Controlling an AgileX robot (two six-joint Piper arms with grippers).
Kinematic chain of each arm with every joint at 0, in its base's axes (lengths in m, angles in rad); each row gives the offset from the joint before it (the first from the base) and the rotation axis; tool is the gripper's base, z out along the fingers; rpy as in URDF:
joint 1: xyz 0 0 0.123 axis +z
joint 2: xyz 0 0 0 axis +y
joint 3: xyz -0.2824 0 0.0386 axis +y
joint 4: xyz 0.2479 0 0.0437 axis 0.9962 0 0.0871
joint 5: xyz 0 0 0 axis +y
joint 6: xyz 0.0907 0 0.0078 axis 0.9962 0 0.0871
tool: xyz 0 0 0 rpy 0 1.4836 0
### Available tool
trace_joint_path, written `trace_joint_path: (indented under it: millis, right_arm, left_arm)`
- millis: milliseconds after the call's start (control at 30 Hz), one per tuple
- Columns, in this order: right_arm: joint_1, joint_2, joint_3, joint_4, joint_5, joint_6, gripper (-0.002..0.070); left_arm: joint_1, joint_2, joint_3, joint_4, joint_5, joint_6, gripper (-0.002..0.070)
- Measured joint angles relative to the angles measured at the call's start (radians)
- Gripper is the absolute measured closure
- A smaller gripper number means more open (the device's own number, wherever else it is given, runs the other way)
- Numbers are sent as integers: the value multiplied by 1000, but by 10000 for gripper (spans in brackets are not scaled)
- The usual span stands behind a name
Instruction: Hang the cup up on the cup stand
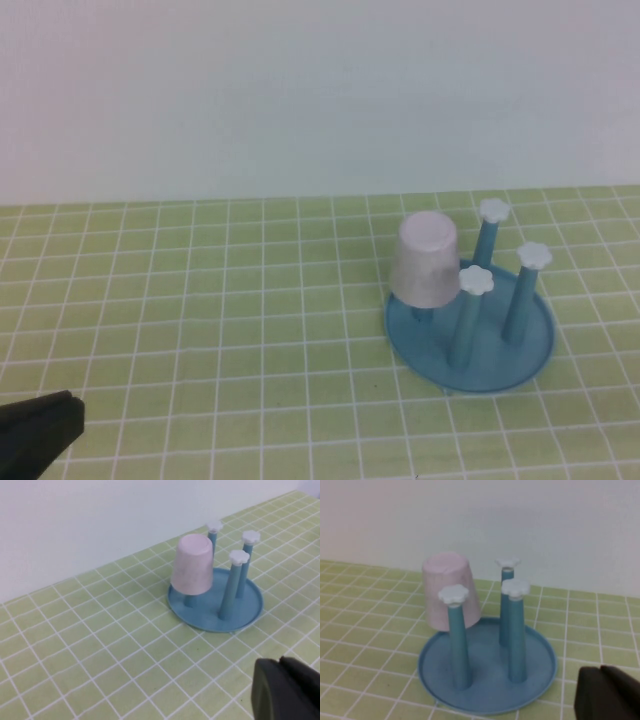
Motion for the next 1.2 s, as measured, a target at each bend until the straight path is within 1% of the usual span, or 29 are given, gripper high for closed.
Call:
trace_joint_path:
  millis: [367,400,533,667,733,800,833,900,967,1033,1067,1133,1200]
  right_arm:
    - [0,0,60,2,9,0,678]
    - [0,0,64,2,9,0,678]
    - [0,0,64,2,9,0,678]
    - [0,0,64,2,9,0,678]
    - [0,0,64,2,9,0,678]
    - [0,0,64,2,9,0,678]
    - [0,0,64,2,9,0,678]
    - [0,0,64,2,9,0,678]
    - [0,0,64,2,9,0,678]
    - [0,0,64,2,9,0,678]
    - [0,0,64,2,9,0,678]
    - [0,0,64,2,9,0,678]
    - [0,0,64,2,9,0,678]
  left_arm:
    - [0,0,0,-10,1,0,676]
    - [0,0,0,-3,-12,17,676]
    - [0,0,0,11,-191,72,676]
    - [0,0,17,6,-366,74,676]
    - [0,0,54,27,-440,43,676]
    - [0,0,115,84,-504,-60,676]
    - [0,-8,151,151,-529,-158,676]
    - [0,-32,220,321,-540,-380,676]
    - [0,-75,300,525,-537,-624,676]
    - [0,-132,366,668,-543,-814,676]
    - [0,-160,401,723,-553,-877,676]
    - [0,-209,461,789,-582,-938,676]
    - [0,-261,526,800,-628,-940,676]
